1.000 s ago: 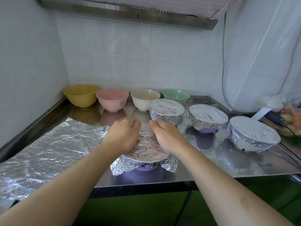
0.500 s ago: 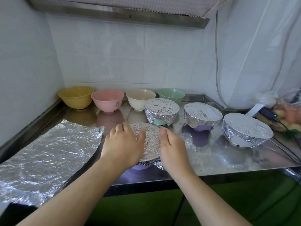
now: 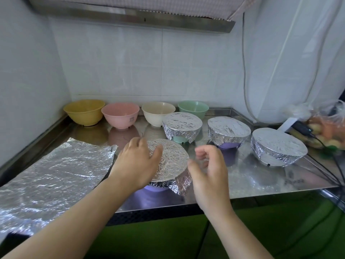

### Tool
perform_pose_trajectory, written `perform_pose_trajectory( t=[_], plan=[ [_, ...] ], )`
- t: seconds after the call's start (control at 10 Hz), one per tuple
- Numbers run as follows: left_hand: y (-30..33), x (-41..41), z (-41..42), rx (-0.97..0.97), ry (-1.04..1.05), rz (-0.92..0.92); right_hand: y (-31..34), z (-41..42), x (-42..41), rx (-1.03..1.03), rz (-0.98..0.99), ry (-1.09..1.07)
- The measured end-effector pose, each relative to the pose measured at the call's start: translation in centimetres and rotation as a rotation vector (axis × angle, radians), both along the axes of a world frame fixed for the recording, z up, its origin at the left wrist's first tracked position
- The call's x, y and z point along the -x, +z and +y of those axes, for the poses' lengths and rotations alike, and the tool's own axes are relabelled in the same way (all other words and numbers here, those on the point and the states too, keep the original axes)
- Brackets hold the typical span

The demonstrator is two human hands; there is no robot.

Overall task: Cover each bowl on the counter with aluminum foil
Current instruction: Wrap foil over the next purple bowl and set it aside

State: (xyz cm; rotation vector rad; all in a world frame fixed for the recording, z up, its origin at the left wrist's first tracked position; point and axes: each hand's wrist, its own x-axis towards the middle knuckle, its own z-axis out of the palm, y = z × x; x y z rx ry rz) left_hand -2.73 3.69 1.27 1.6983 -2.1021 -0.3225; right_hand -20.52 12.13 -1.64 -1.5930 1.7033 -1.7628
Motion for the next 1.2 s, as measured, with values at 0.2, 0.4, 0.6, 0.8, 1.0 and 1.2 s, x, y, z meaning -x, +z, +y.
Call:
perform_pose_trajectory(
  t=[0.2, 0.4, 0.6, 0.8, 1.0, 1.2],
  plan=[
    [-0.1, 0.1, 0.5, -0.051, 0.004, -0.018, -1.7, 1.7, -1.3, -0.09, 0.223, 0.118],
    [-0.6, 0.1, -0.1, 0.009, -0.035, -0.044, -2.1, 1.4, -1.3, -0.135, 0.113, 0.121],
    [-0.6, 0.2, -0.3, 0.003, -0.03, -0.092, -2.7, 1.7, -1.7, -0.174, 0.022, 0.122],
    [-0.8, 0.3, -0.4, 0.017, -0.03, -0.071, -3.2, 2.1, -2.6, -0.157, 0.073, 0.045],
    [-1.3, -0.2, -1.3, 0.036, -0.077, -0.203, -3.9, 2.3, -2.6, -0.08, 0.165, 0.061],
    [-0.9, -0.1, -0.6, 0.014, -0.048, -0.116, -3.9, 2.6, -2.7, -0.164, -0.007, 0.111]
  ],
)
